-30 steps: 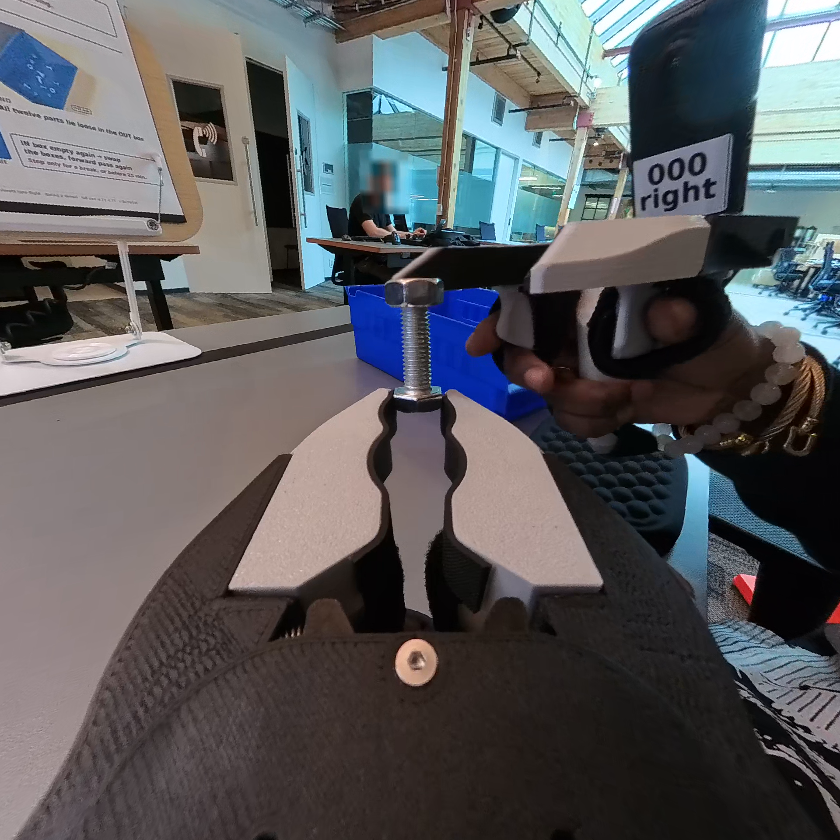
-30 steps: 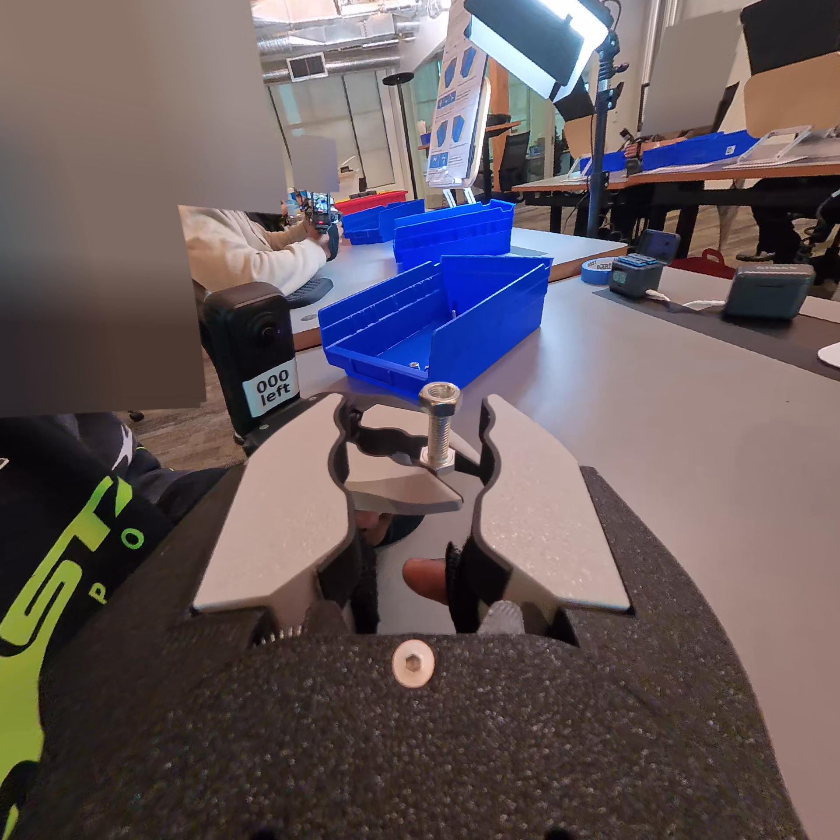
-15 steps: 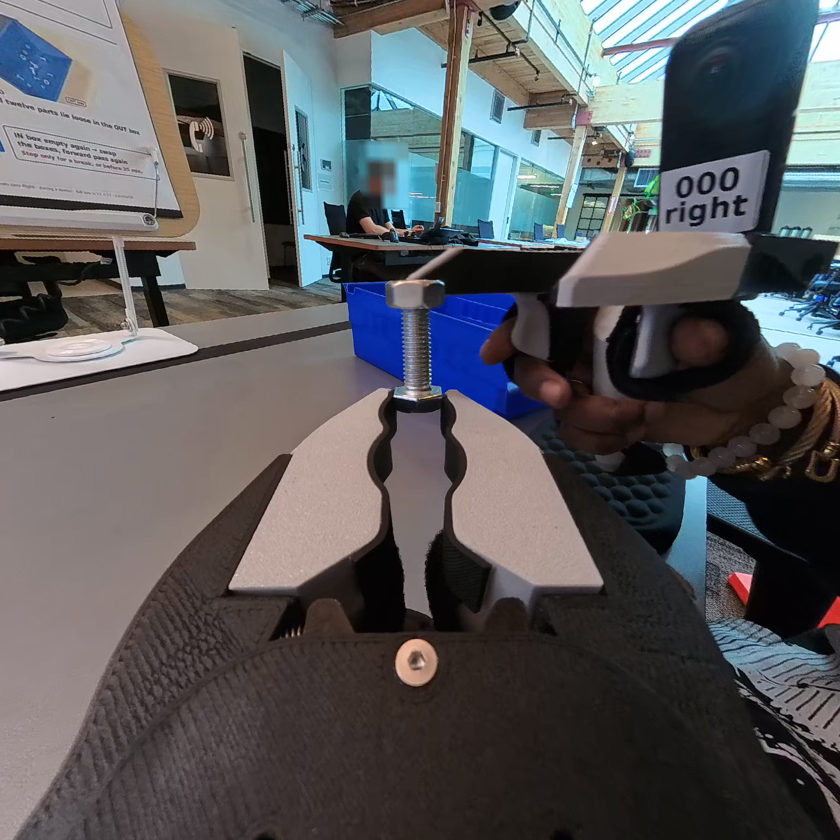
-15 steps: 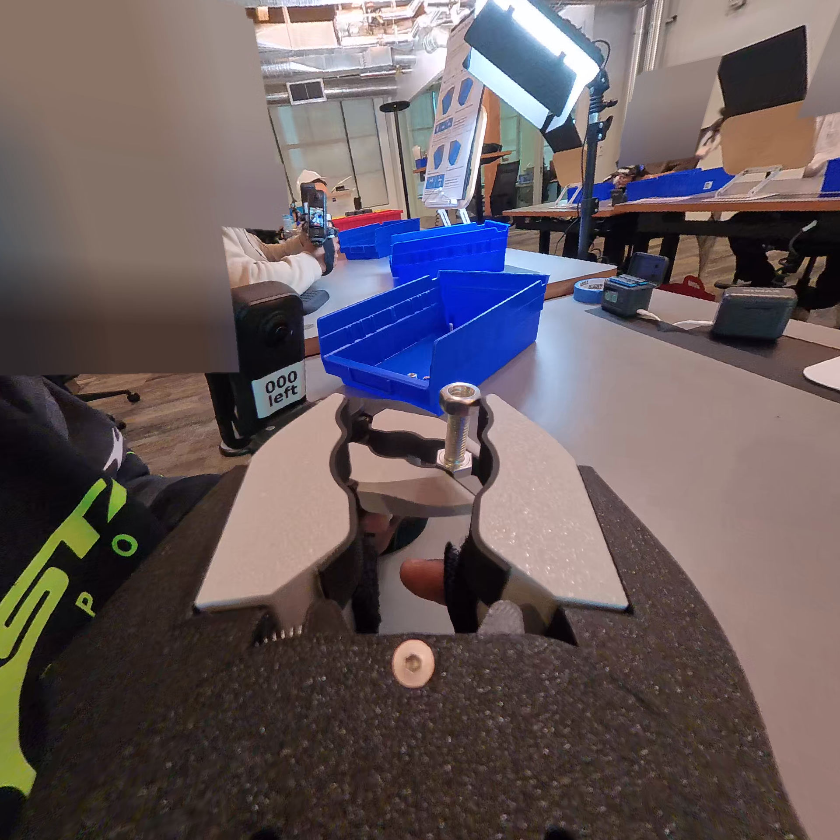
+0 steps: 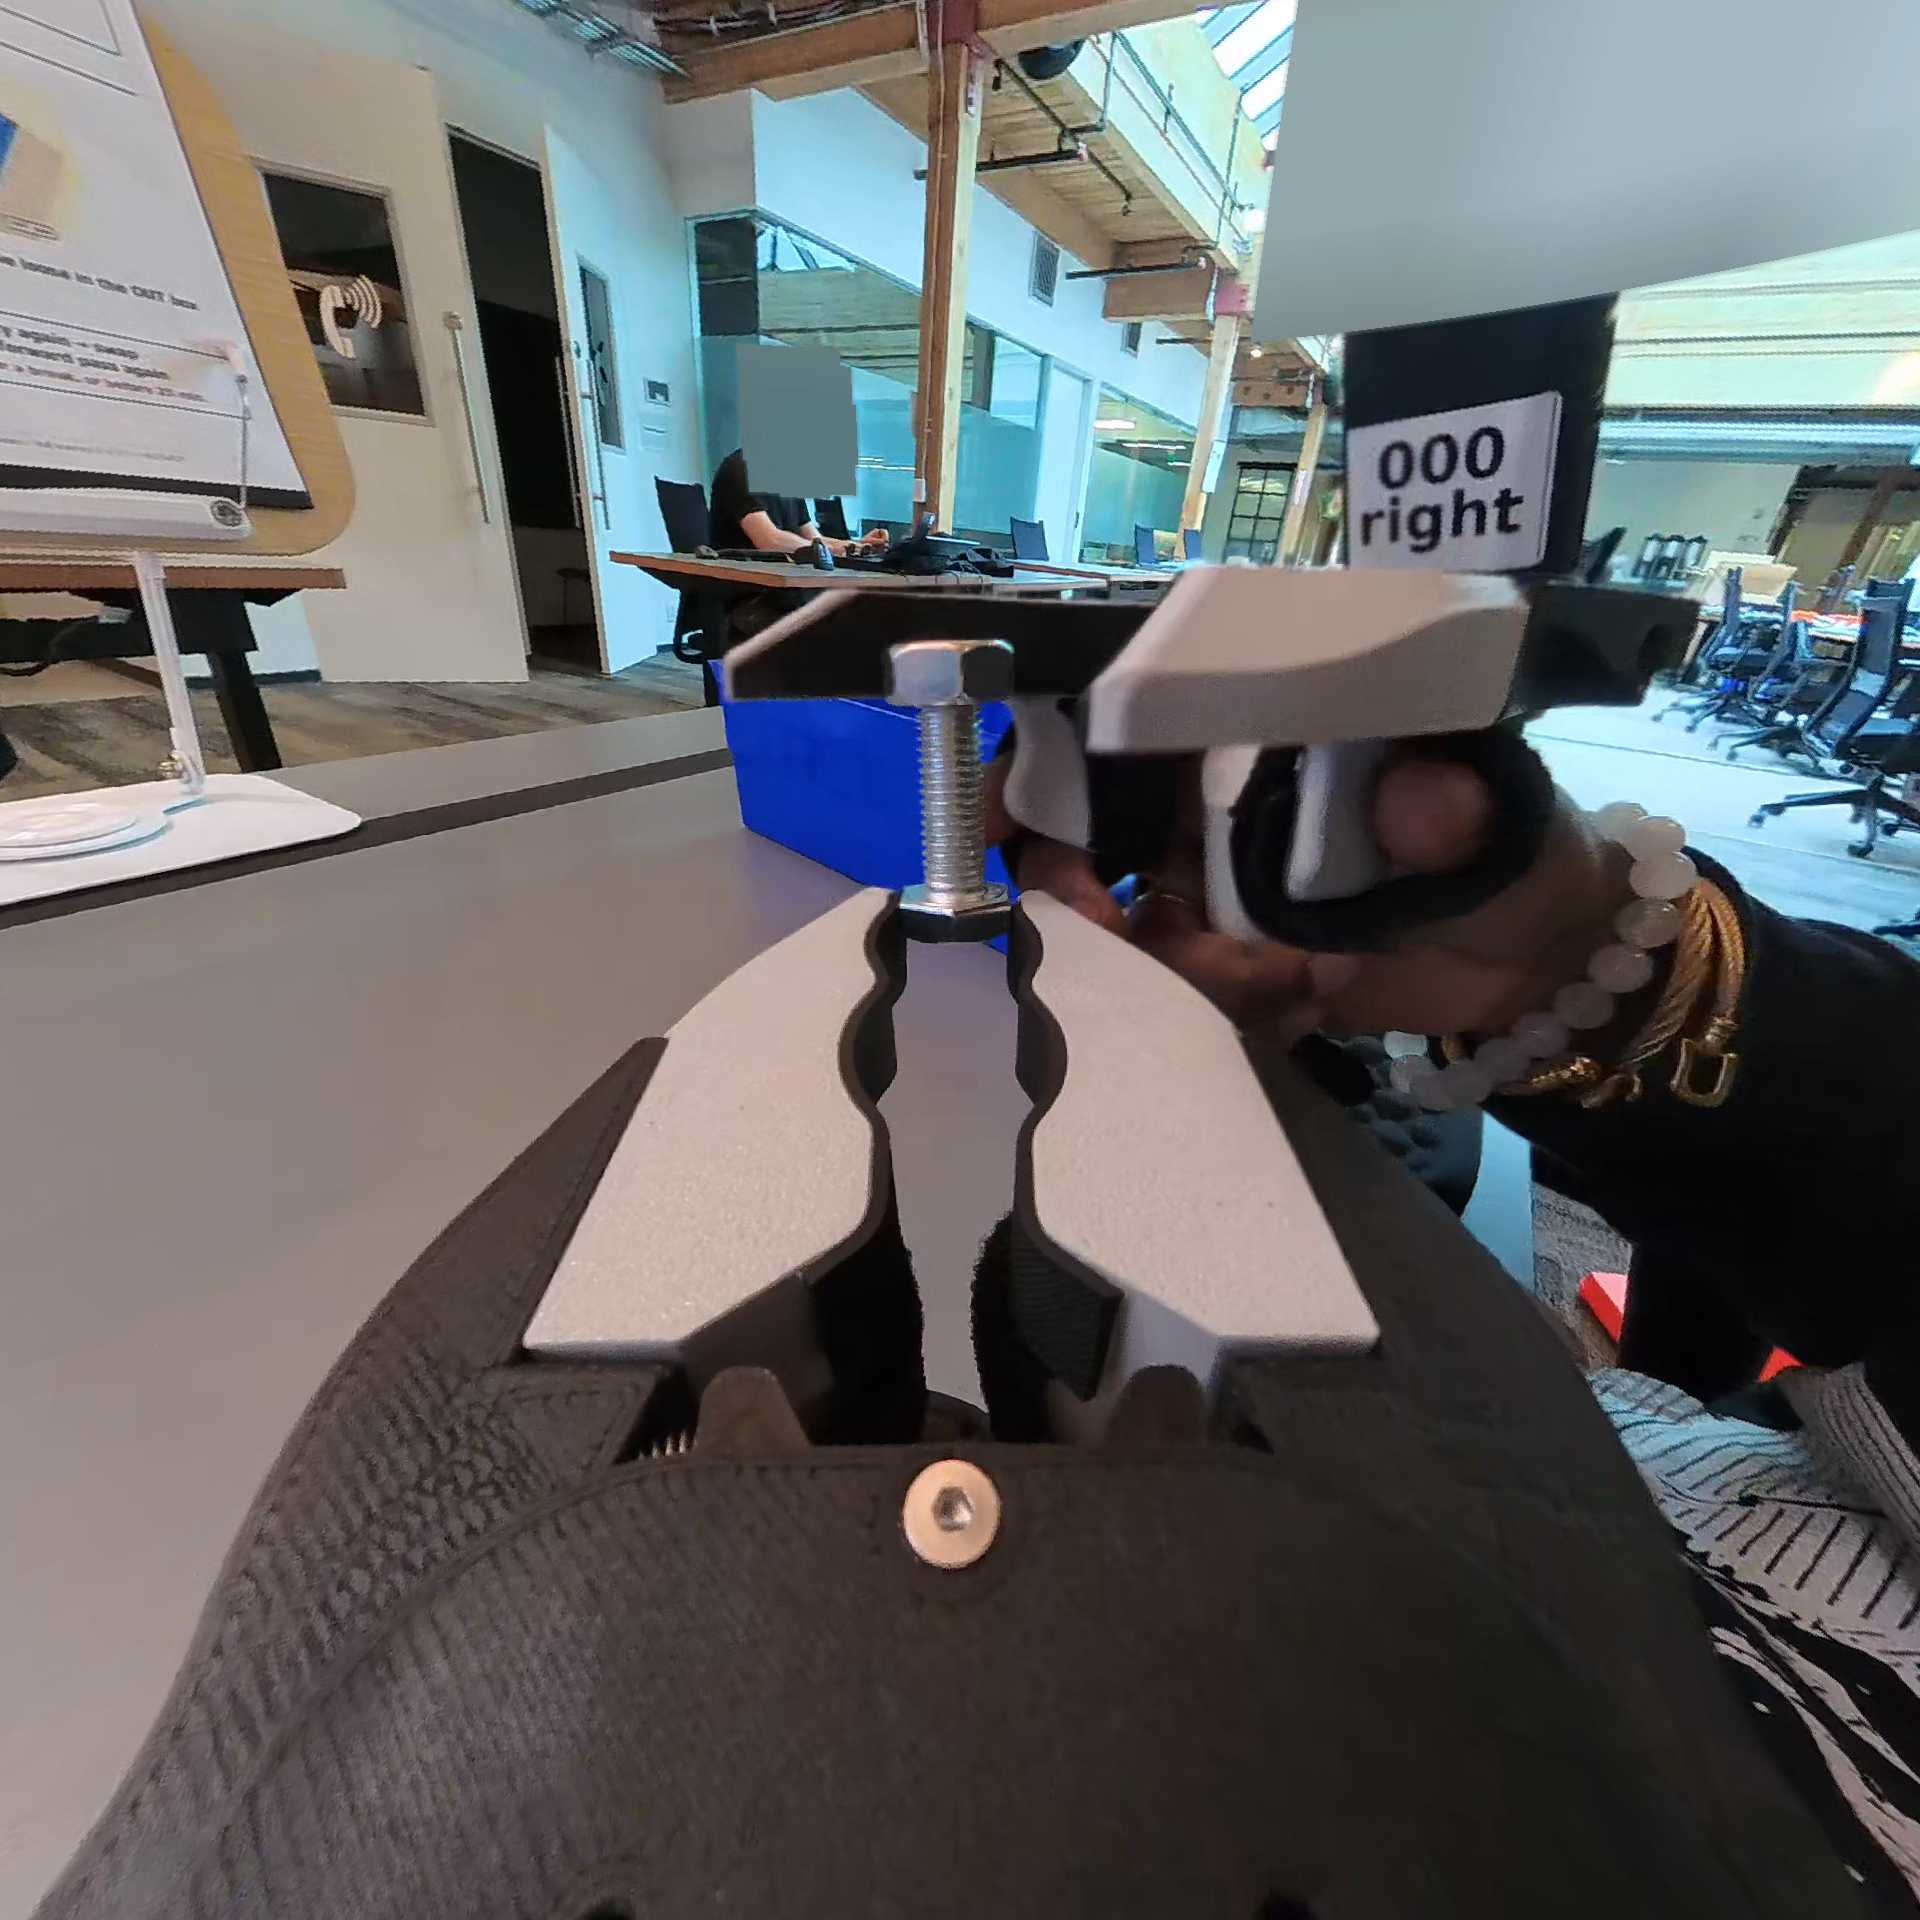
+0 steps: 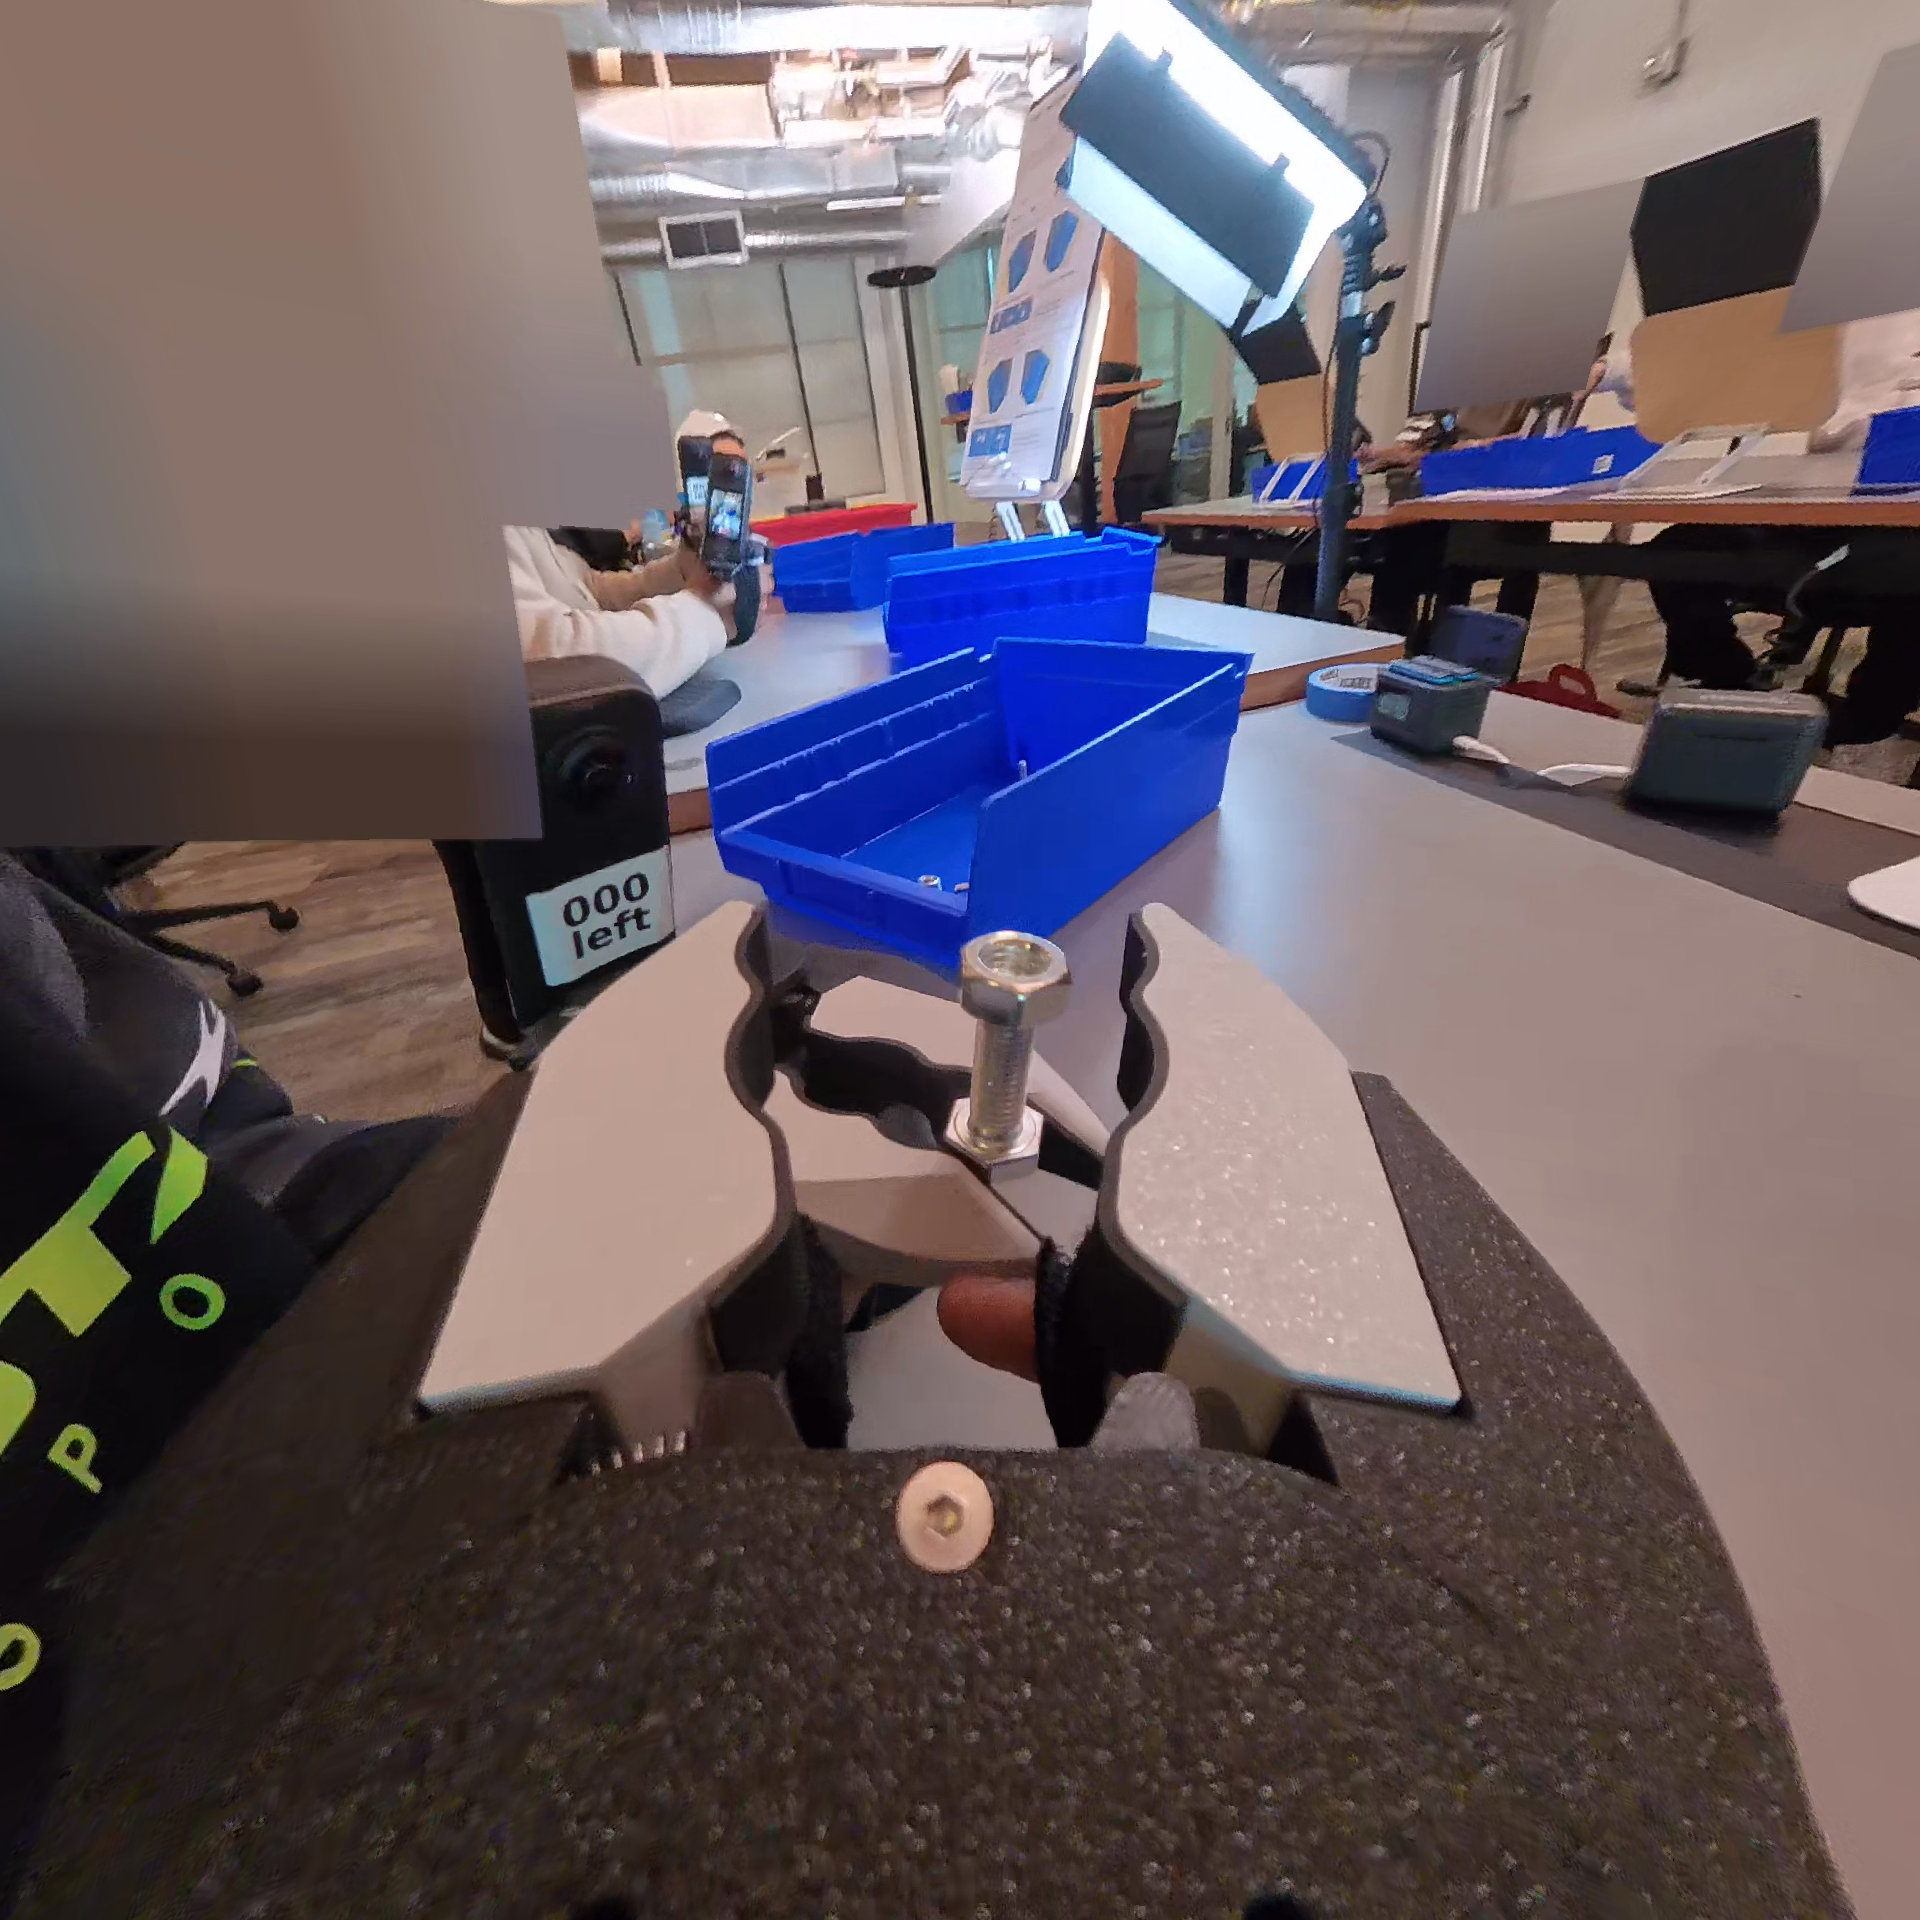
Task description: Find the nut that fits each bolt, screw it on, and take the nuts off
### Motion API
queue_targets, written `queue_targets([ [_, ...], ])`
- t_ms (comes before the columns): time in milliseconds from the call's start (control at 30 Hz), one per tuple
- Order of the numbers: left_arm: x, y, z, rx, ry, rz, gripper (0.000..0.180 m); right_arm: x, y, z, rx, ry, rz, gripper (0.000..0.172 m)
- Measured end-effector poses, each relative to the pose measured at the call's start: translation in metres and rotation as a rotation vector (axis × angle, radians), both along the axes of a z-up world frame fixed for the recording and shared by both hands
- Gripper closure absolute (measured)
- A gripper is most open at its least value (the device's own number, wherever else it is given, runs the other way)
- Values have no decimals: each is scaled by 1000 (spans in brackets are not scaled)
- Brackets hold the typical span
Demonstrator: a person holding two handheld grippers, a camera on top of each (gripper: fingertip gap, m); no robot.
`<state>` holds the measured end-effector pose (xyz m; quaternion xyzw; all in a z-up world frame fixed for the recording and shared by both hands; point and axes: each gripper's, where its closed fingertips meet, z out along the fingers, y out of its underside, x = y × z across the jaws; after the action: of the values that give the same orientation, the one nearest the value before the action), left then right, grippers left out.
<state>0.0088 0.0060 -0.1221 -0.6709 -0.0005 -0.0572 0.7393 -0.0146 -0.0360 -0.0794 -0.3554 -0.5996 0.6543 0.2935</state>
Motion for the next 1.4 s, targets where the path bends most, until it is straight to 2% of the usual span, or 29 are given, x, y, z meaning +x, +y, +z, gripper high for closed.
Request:
queue_targets([
  [233,1,0,-2,-8,2,-11,162,1,-7,-4,53,-11,21,115],
  [600,0,0,-1,-3,-10,-3,162,22,4,-3,39,12,-68,115],
  [633,0,0,-1,-2,-10,-2,162,26,5,-2,37,13,-75,117],
  [700,-2,-1,-1,2,-23,-3,162,35,3,-1,30,30,-44,139],
  [733,-2,-1,-1,3,-29,-6,162,40,1,1,18,36,-23,143],
  [833,-1,-1,-1,3,-23,-7,162,40,8,2,-3,48,-56,141],
  [1000,1,0,-1,-1,-16,-17,162,23,14,1,-53,31,-94,114],
  [1067,2,0,-2,-2,-17,-21,162,17,12,1,-61,21,-84,109],
  [1400,4,0,-2,0,-6,-29,162,1,-10,-5,-13,-62,-6,110],
])
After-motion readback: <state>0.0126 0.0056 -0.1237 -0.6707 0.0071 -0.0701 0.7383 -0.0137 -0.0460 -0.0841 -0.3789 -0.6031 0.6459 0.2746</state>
